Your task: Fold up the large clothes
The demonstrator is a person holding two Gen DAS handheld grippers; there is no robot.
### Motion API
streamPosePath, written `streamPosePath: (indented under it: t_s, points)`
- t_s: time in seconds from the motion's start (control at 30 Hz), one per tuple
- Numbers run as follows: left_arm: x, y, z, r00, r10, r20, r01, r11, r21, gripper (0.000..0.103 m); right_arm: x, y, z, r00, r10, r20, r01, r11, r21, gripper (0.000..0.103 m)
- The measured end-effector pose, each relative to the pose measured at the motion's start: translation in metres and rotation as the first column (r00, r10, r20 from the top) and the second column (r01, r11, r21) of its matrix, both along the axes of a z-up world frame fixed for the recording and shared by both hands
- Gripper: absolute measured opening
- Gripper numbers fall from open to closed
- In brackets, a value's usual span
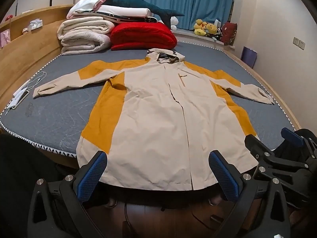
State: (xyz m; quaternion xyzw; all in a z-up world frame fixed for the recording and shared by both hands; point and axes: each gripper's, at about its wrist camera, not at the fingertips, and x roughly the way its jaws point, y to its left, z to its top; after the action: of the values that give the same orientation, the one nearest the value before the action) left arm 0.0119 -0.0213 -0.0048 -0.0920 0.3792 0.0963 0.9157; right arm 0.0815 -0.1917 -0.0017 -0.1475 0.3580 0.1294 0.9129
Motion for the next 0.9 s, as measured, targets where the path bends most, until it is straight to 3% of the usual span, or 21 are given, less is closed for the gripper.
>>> streamPosePath:
  t_s: [0.9]
  points:
    - [0.002, 0.005, -0.002, 1.0, 0.015, -0.007, -0.016, 1.0, -0.016, 0.102, 0.004, -0.003, -0.007, 1.0, -0.01, -0.025, 0.01, 1.0, 0.009, 0.101]
